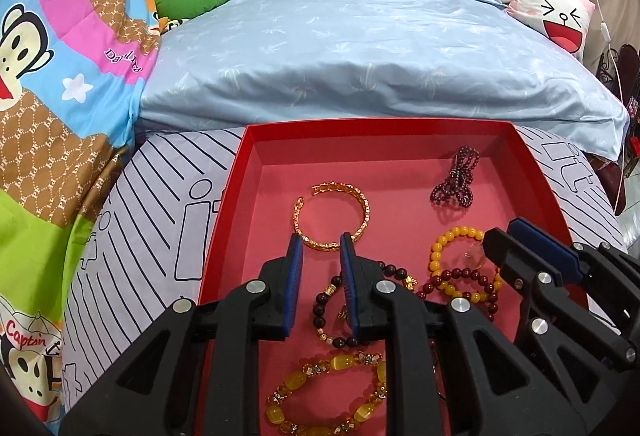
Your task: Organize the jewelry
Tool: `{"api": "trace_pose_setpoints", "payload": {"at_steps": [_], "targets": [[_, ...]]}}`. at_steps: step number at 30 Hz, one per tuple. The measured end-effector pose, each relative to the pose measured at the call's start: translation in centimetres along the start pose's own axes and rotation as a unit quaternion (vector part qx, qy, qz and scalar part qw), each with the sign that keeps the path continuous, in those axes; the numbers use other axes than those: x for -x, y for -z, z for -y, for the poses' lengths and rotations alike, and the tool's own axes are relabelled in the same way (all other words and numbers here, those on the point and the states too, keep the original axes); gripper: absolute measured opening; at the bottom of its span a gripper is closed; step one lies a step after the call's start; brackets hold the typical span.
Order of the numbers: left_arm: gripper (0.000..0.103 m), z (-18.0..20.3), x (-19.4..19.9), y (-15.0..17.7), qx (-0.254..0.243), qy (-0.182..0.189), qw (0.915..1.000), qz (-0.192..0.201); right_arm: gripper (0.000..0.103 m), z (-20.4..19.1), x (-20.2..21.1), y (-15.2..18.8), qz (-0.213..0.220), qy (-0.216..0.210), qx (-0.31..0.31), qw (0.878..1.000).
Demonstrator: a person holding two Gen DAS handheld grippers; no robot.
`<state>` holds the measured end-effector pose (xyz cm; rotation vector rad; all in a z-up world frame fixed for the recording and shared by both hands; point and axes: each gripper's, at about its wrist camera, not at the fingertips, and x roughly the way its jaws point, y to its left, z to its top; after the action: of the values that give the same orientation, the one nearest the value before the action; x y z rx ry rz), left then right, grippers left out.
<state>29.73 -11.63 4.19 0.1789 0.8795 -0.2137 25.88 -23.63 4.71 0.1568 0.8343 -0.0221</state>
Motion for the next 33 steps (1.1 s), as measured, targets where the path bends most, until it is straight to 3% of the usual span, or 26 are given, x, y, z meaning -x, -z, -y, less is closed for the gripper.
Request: {"api": "trace_pose_setpoints", "payload": {"at_steps": [5,16,25,29,33], "targets": [[0.032,-0.2,-0.1,0.1,0.004,-0.007,1.0000,0.000,0.024,-0.1,0.1,0.2,0.002,0.002,-0.002,1.000],[0.034,-0.1,1.6,0.2,0.001,-0.009,0.9999,0.009,0.027,-0.1,1.7,0.4,0.012,0.002,-0.005,1.000],[0.040,0.0,5.2,1.1,0.000,-0.007,0.9997,0.024,0.032,-0.3,5.2,1.3,0.028,0.008,-0.007,1.000],[0.049,-0.1,6.9,1.9,0.005,-0.010,0.9995,0.030,0.034,-0.5,7.4,2.1,0.036,0.015,-0.007,0.999],[0.055,-0.7,8.8,2.9,0.012,-0.012,0.9992,0.035,0.043,-0.6,9.4,3.0,0.045,0.018,-0.011,0.999]]}}
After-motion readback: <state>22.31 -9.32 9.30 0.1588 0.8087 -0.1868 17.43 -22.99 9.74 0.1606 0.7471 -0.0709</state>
